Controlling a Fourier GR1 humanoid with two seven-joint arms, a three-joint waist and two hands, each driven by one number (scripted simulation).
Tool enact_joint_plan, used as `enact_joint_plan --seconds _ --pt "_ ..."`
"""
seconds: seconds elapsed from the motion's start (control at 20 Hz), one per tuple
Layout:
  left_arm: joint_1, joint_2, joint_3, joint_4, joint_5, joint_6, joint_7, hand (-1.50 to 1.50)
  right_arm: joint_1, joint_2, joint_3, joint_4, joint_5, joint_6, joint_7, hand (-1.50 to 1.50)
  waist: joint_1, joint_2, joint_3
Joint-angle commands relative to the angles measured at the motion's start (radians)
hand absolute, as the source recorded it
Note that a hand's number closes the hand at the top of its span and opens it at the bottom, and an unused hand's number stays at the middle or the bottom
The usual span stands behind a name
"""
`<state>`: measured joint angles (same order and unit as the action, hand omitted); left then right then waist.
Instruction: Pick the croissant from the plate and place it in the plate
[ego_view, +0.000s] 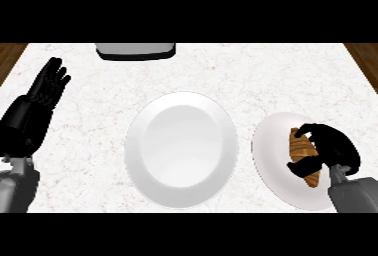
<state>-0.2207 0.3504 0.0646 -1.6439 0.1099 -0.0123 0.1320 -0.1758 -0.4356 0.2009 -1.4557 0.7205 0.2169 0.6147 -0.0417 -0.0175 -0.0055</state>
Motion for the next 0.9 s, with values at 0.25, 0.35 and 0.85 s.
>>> enact_joint_plan --seconds 0.25,0.35,0.85 --pt "0.071 0.031 0.078 0.001 -0.005 0.040 0.005 0.00 0.461 0.038 -0.001 -0.227 0.213 -0.261 0.299 1.50 -0.144 -0.034 -0.004" --pt "0.078 0.026 0.072 0.000 -0.005 0.037 0.005 0.00 0.526 0.051 0.039 -0.337 0.304 -0.310 0.357 1.50 -0.129 -0.028 -0.005" --pt "0.088 -0.003 0.025 -0.043 -0.003 0.012 -0.015 0.00 0.776 0.130 0.358 -0.932 0.670 -0.383 0.434 1.50 -0.053 -0.016 -0.003"
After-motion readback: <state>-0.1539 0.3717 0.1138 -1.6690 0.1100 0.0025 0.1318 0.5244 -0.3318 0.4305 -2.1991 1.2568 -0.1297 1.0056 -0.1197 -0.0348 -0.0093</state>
